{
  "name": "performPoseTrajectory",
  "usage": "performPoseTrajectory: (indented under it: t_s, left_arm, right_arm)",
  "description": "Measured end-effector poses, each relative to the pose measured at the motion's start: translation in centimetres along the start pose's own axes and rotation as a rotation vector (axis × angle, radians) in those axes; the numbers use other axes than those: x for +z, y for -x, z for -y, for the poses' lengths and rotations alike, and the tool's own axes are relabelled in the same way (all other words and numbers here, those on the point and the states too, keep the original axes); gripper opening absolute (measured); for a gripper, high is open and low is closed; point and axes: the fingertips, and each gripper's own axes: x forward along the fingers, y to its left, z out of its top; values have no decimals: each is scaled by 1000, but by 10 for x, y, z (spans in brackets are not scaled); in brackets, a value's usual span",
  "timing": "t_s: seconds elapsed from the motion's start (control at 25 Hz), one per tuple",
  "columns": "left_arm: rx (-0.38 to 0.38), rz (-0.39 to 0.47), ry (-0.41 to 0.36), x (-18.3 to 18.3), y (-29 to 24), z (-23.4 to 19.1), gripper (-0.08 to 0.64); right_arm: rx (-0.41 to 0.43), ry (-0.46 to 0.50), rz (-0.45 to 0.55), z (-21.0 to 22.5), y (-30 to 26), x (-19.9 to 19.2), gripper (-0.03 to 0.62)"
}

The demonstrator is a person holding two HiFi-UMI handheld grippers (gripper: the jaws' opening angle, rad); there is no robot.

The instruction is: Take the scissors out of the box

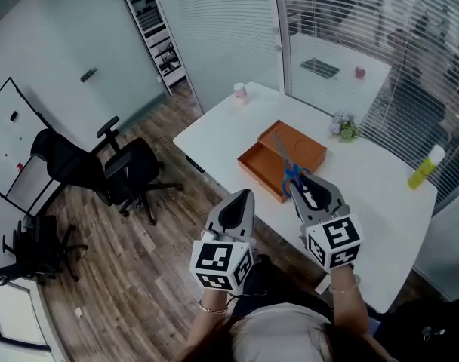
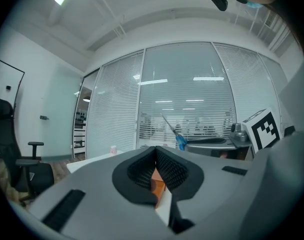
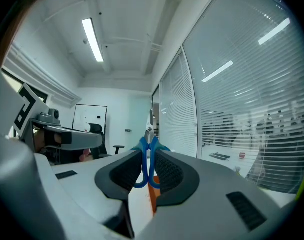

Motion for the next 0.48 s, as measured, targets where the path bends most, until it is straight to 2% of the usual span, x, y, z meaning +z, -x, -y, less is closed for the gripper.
performPoseTrajectory:
  t_s: [0.48]
  left_arm:
    - [-11,3,6,-4,12,4,18]
  right_arm:
    - [0,33,-3,-16,10,-1,112]
